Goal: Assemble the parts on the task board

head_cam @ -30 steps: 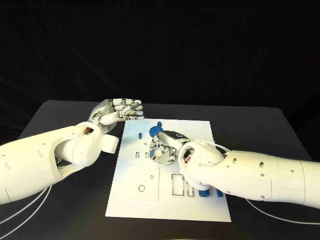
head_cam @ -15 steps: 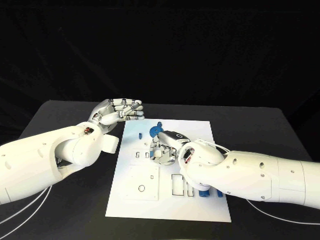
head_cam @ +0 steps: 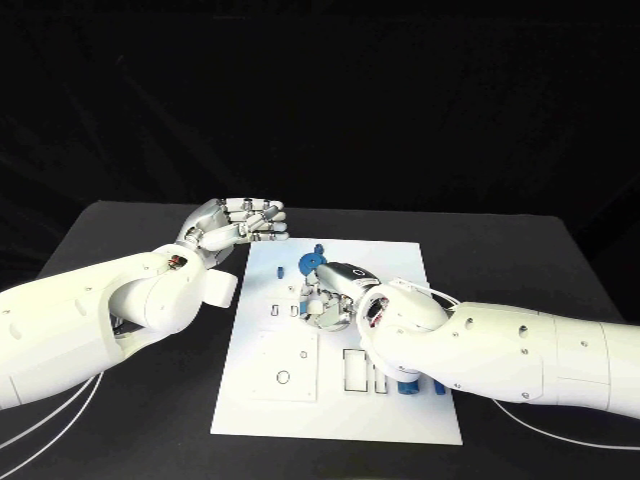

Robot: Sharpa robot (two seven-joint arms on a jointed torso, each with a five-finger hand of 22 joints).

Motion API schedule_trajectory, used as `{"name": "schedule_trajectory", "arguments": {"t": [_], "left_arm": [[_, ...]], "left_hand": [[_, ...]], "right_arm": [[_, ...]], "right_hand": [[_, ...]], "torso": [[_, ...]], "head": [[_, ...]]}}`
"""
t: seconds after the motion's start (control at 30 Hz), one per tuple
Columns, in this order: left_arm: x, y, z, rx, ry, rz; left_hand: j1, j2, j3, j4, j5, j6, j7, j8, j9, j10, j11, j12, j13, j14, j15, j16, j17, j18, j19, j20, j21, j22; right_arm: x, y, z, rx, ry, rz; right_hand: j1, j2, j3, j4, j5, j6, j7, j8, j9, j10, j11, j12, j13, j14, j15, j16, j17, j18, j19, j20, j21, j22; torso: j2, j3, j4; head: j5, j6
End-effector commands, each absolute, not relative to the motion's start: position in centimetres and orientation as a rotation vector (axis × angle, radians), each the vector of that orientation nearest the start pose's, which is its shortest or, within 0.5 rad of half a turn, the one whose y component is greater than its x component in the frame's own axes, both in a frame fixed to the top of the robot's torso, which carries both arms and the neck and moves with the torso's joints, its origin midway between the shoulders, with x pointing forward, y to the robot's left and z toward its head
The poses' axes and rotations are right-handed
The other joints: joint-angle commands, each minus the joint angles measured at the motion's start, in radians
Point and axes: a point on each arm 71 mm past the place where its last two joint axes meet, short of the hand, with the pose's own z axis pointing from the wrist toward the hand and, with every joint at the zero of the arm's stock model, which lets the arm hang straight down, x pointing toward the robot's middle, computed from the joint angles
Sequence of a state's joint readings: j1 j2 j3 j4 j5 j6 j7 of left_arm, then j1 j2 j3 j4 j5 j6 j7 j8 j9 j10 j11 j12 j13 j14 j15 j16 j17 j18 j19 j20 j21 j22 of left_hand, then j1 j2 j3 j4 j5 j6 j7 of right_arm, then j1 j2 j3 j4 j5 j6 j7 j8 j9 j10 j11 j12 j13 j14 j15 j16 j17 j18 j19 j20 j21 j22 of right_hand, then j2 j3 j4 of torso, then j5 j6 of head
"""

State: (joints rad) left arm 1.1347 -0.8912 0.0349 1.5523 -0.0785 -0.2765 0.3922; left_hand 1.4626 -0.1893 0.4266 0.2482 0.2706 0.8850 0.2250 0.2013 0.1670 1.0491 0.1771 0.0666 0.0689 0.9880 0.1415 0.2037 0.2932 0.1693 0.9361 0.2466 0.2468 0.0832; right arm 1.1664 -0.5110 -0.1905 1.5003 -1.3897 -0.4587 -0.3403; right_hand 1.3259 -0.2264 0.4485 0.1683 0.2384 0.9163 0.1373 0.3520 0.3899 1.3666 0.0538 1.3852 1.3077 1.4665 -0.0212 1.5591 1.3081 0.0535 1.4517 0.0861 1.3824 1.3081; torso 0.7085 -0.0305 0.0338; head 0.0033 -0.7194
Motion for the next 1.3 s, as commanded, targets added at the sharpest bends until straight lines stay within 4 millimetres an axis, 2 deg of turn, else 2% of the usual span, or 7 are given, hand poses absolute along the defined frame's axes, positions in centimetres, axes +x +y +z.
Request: {"name": "schedule_trajectory", "arguments": {"t": [0.03, 0.57, 0.87, 1.0, 1.07, 1.2, 1.3], "left_arm": [[48.1, 22.1, -17.7, -1.061, 1.414, -1.595], [48.1, 22.1, -17.7, -1.062, 1.415, -1.593], [48.2, 22.2, -17.8, -1.060, 1.422, -1.582], [48.3, 22.4, -17.9, -1.052, 1.439, -1.558], [48.4, 22.5, -18.0, -1.043, 1.457, -1.535], [48.6, 22.7, -18.3, -1.024, 1.490, -1.488], [48.7, 22.8, -18.6, -1.013, 1.530, -1.448]], "left_hand": [[-0.006, -0.004, 0.005, 0.003, -0.005, -0.009, 0.011, -0.005, 0.001, -0.004, 0.005, -0.001, 0.001, -0.005, -0.001, -0.003, 0.001, 0.014, -0.008, 0.000, -0.005, -0.002], [-0.004, -0.003, 0.007, 0.002, -0.005, -0.009, 0.011, -0.005, 0.001, -0.005, 0.005, -0.001, 0.000, -0.006, -0.001, -0.004, 0.003, 0.013, -0.009, 0.000, -0.005, -0.002], [-0.004, -0.004, 0.007, 0.001, -0.005, -0.010, 0.011, -0.005, 0.001, -0.006, 0.005, -0.001, 0.000, -0.007, -0.001, -0.005, 0.004, 0.013, -0.010, 0.001, -0.005, -0.002], [-0.015, -0.010, 0.001, 0.005, -0.006, -0.015, 0.013, -0.008, 0.001, -0.009, 0.007, -0.002, 0.000, -0.007, 0.000, -0.006, 0.009, 0.014, -0.006, 0.000, -0.003, -0.002], [-0.024, -0.014, -0.007, 0.009, -0.007, -0.019, 0.010, -0.010, 0.002, -0.007, 0.004, 0.000, 0.001, 0.015, -0.006, 0.008, 0.022, 0.015, 0.011, -0.004, 0.008, 0.002], [-0.042, -0.021, -0.027, 0.019, -0.007, -0.024, 0.004, -0.012, 0.005, 0.028, -0.008, 0.017, 0.011, 0.064, -0.023, 0.050, 0.055, 0.016, 0.052, -0.021, 0.037, 0.014], [-0.055, -0.026, -0.056, 0.032, -0.007, -0.037, -0.005, -0.013, 0.009, 0.059, -0.025, 0.058, 0.029, 0.139, -0.051, 0.168, 0.133, 0.014, 0.123, -0.053, 0.099, 0.043]], "right_arm": [[44.2, -5.4, -24.3, -0.103, 1.775, 0.753], [44.1, -5.3, -24.2, -0.106, 1.773, 0.763], [43.9, -5.8, -23.7, -0.075, 1.719, 0.790], [43.8, -6.4, -23.2, -0.053, 1.680, 0.814], [43.9, -6.8, -22.7, -0.040, 1.659, 0.830], [43.8, -7.5, -21.7, -0.021, 1.632, 0.862], [43.8, -8.3, -20.9, -0.005, 1.622, 0.885]], "right_hand": [[-0.005, -0.009, -0.001, 0.006, 0.001, -0.008, 0.001, -0.005, -0.002, -0.006, 0.002, -0.005, 0.009, 0.093, 0.006, -0.004, 0.214, 0.000, -0.007, 0.003, -0.006, 0.091], [-0.027, -0.035, -0.022, 0.018, 0.000, -0.044, 0.013, -0.016, -0.013, -0.042, 0.014, -0.036, -0.028, 0.091, 0.017, -0.007, 0.204, 0.004, -0.018, 0.014, -0.025, 0.077], [-0.042, -0.043, -0.095, 0.043, 0.000, -0.065, 0.016, -0.020, -0.021, -0.056, 0.019, -0.048, -0.044, 0.089, 0.022, -0.009, 0.199, 0.007, -0.022, 0.019, -0.036, 0.072], [-0.004, -0.015, -0.211, 0.075, 0.006, -0.101, 0.023, -0.037, -0.036, -0.062, 0.031, -0.050, -0.049, 0.089, 0.029, -0.010, 0.197, 0.007, -0.022, 0.025, -0.042, 0.071], [0.073, 0.023, -0.399, 0.125, 0.012, -0.157, 0.049, -0.082, -0.061, -0.094, 0.047, -0.072, -0.085, 0.084, 0.046, -0.018, 0.177, 0.014, -0.037, 0.040, -0.073, 0.051], [0.089, 0.018, -0.458, 0.128, 0.018, -0.197, 0.062, -0.109, -0.078, -0.109, 0.058, -0.083, -0.104, 0.082, 0.054, -0.020, 0.171, 0.016, -0.042, 0.047, -0.084, 0.044], [0.091, 0.017, -0.466, 0.128, 0.019, -0.199, 0.064, -0.111, -0.080, -0.113, 0.060, -0.086, -0.109, 0.081, 0.056, -0.021, 0.168, 0.017, -0.045, 0.049, -0.089, 0.041]], "torso": [[0.000, -0.0002, -0.0001], [0.000, 0.0005, 0.0003], [-0.001, 0.0006, 0.0007], [-0.002, 0.0012, 0.0001], [-0.003, 0.0015, -0.0007], [-0.004, 0.0028, -0.0020], [-0.004, 0.0028, -0.0013]], "head": [[0.000, 0.001], [-0.002, -0.001], [0.000, -0.001], [0.001, -0.001], [0.002, 0.000], [0.003, 0.004], [0.004, 0.008]]}}
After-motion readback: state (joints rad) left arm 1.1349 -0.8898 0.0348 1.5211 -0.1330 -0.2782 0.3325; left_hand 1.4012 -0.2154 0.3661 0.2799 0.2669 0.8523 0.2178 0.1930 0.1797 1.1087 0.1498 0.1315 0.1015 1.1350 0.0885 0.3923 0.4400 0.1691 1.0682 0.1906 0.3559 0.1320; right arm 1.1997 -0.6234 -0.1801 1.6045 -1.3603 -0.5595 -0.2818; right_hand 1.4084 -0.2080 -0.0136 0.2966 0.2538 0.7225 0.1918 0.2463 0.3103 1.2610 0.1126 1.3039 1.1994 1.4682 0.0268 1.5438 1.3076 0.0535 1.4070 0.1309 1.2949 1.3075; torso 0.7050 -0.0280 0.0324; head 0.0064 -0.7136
